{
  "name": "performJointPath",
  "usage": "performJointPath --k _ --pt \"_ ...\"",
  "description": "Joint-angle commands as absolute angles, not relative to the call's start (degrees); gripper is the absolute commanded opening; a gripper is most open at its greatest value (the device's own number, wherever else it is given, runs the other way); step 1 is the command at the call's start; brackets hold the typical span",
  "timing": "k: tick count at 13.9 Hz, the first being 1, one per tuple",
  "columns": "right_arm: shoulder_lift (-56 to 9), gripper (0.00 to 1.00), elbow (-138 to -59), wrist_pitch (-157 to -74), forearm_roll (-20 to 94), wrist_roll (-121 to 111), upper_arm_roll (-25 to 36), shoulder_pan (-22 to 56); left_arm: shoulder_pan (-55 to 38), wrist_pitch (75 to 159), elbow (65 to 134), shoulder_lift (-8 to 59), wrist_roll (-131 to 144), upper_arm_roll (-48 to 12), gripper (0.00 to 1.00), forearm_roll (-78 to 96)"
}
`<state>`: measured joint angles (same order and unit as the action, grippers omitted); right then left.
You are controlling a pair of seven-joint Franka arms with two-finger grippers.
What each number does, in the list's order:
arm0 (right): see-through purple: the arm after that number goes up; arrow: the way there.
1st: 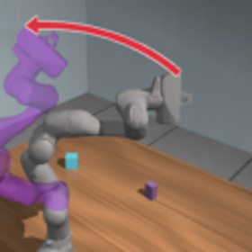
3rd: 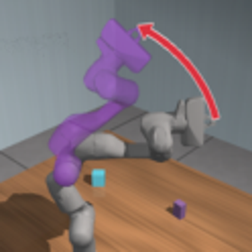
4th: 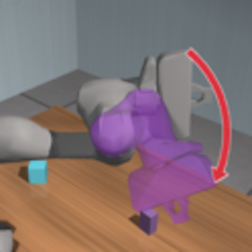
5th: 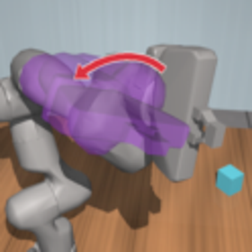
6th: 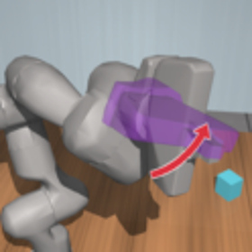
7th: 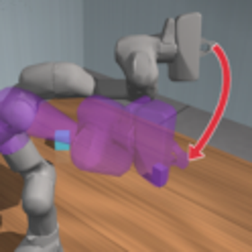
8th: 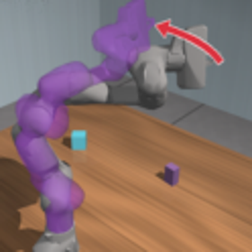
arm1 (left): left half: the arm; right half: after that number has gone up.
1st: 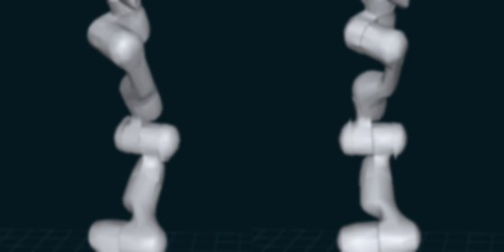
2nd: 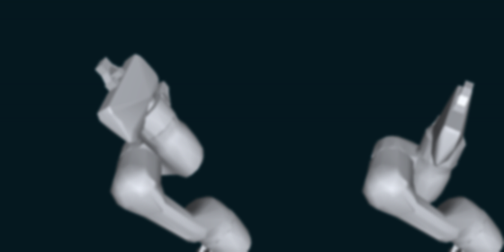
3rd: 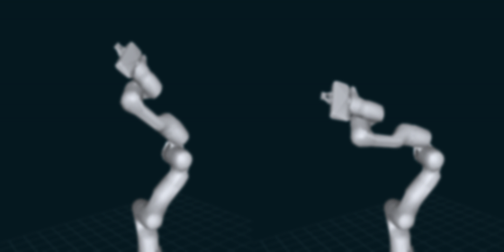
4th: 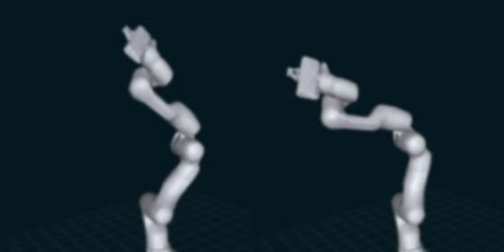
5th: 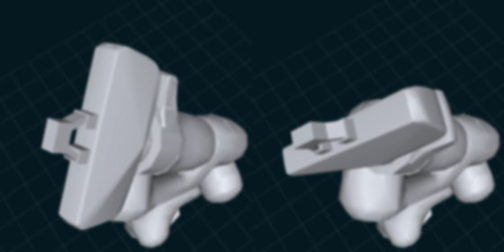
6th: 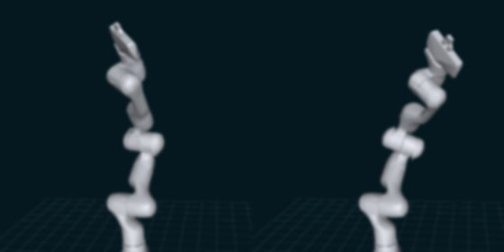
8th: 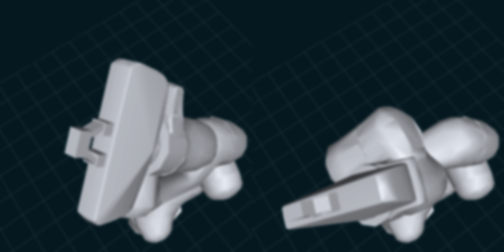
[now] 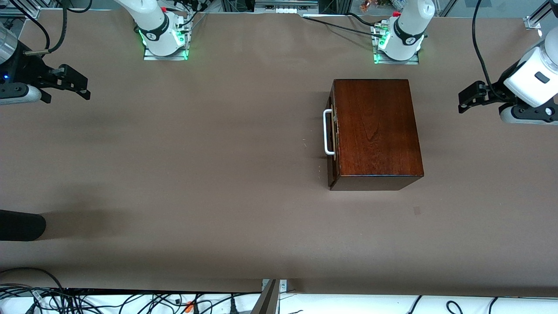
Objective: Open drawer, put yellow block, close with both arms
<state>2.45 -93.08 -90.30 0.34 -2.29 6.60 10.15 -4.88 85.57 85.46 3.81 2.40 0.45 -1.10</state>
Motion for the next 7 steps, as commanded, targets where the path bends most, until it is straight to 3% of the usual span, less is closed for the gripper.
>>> performJointPath --k 1,7 --pt "2.1 1.00 -91.9 -89.1 0.2 -2.1 6.4 9.8 -5.3 86.9 88.0 1.3 0.7 1.2 1.00 0.1" --pt "2.1 1.00 -91.9 -89.1 0.2 -2.2 6.4 9.8 -5.3 86.8 87.8 1.5 0.8 0.8 1.00 0.1"
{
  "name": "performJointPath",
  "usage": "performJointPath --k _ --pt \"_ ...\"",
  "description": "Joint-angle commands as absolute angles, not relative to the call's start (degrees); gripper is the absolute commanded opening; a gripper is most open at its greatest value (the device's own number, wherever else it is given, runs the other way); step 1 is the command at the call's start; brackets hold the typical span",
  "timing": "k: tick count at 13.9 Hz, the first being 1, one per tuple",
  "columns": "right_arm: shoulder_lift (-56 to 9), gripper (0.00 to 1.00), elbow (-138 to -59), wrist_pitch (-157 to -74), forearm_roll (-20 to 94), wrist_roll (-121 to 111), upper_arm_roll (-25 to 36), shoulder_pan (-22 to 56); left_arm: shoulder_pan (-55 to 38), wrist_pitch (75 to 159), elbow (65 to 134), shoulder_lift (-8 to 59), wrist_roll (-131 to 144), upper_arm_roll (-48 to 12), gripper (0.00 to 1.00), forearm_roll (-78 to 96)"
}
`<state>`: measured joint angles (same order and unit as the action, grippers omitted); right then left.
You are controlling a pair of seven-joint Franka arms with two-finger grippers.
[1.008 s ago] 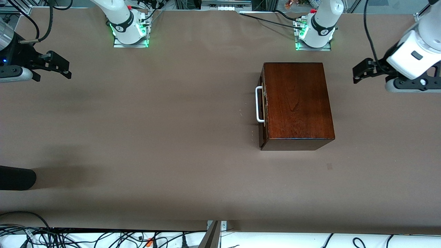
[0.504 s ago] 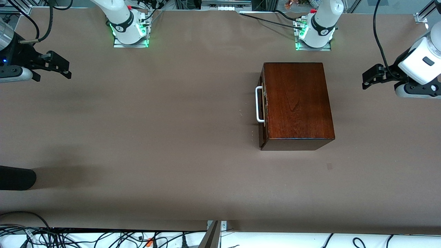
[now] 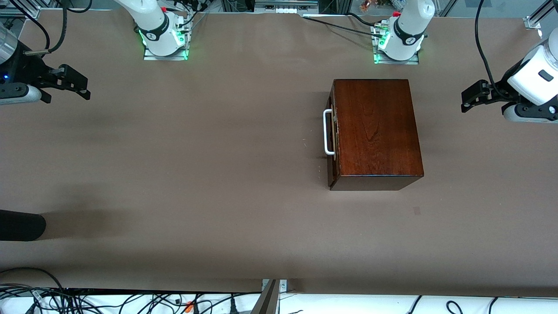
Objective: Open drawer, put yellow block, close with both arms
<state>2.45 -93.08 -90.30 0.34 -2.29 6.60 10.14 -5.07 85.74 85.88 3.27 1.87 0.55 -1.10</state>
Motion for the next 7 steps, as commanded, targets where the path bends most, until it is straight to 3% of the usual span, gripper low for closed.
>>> performJointPath --k 1,7 --pt "2.1 1.00 -91.9 -89.1 0.3 -2.2 6.4 9.8 -5.3 86.8 87.8 1.6 0.8 0.8 1.00 0.1" --pt "2.1 1.00 -91.9 -89.1 0.2 -2.2 6.7 9.8 -4.7 86.8 87.9 1.6 1.6 0.8 1.00 0.5"
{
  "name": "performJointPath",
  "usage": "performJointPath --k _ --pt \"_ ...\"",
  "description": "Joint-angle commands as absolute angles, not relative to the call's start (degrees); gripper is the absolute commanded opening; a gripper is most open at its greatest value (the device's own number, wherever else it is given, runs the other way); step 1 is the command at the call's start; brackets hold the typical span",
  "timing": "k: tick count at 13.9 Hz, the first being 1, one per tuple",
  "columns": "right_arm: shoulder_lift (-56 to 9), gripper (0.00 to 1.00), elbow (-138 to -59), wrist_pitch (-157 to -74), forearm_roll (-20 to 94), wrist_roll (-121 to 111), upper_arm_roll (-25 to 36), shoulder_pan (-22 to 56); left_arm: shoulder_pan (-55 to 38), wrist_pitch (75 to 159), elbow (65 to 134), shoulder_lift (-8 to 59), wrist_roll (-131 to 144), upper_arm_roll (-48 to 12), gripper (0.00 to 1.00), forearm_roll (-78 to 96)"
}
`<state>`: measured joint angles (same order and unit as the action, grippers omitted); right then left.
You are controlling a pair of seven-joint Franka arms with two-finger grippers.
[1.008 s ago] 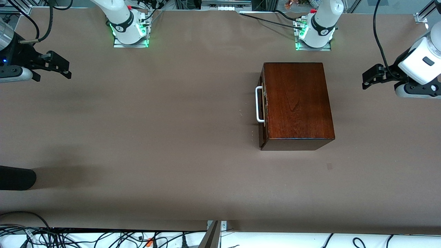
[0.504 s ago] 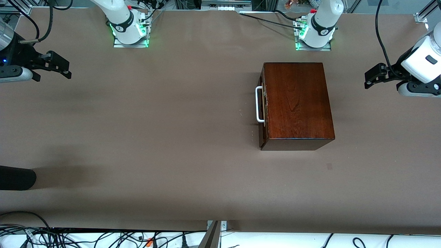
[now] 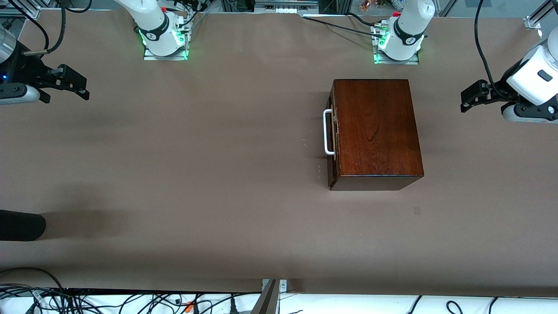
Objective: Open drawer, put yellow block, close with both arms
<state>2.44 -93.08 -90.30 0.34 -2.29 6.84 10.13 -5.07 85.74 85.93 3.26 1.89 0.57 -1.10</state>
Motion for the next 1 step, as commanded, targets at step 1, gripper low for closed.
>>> performJointPath --k 1 --pt "2.1 1.00 -91.9 -89.1 0.1 -2.2 6.7 9.8 -4.7 86.8 87.9 1.6 1.6 0.7 1.00 0.6"
